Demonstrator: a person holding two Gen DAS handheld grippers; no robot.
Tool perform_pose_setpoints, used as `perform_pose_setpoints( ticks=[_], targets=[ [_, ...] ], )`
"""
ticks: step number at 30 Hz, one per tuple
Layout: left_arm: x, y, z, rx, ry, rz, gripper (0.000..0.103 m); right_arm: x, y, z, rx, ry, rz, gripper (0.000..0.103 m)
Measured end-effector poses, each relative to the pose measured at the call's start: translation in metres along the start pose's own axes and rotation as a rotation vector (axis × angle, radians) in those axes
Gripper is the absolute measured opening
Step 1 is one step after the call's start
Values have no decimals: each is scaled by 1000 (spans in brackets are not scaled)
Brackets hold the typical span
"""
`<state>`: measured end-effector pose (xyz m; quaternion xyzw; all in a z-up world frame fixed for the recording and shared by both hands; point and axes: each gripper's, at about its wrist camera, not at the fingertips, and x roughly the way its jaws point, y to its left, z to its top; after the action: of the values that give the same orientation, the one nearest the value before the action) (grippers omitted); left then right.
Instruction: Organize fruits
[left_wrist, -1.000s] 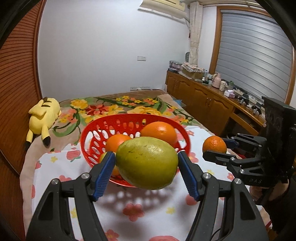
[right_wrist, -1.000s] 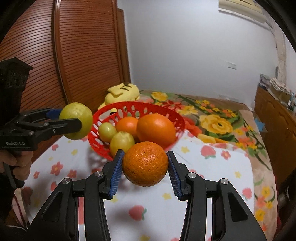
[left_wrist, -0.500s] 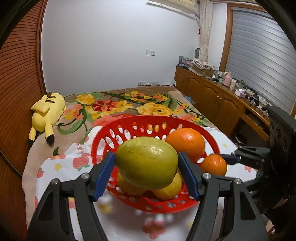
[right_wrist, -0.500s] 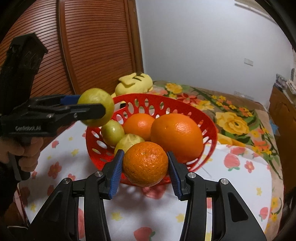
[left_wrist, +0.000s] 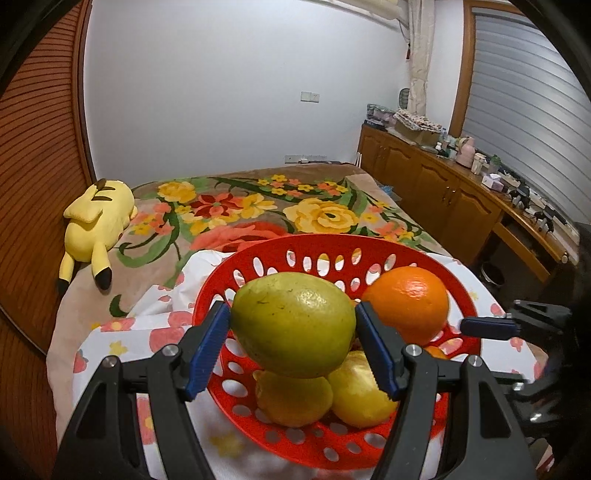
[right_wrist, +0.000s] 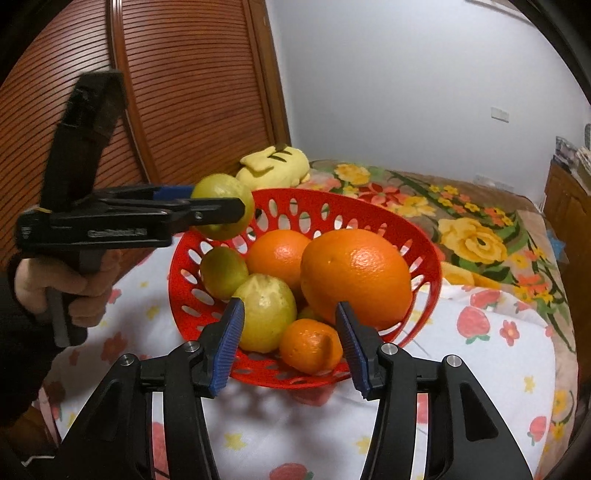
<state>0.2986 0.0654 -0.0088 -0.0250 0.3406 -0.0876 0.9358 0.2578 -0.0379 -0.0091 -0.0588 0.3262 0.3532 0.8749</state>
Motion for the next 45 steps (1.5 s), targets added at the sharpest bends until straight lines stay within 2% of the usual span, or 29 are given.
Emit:
perform_pose_setpoints(
  ticks=[6, 14, 16, 23, 32, 45],
  targets=[
    [15, 5, -5, -13, 50, 17, 70, -8, -5, -1, 12, -7, -13, 54],
    [7, 1, -8, 7, 20, 42, 71, -10, -5, -2, 12, -6, -20, 55],
    [6, 1, -9, 8, 18, 63, 75, -10, -5, -2, 12, -5, -20, 55],
    [3, 1, -13, 0, 17, 58, 75, -13, -6, -4, 22, -9, -39, 55],
    [-18, -5, -20, 7, -14, 62, 75, -22, -5, -9, 44, -34, -83, 58],
    [-65, -33, -55, 25, -85, 67, 75, -43, 2, -36, 95, -59, -160, 65]
  ],
)
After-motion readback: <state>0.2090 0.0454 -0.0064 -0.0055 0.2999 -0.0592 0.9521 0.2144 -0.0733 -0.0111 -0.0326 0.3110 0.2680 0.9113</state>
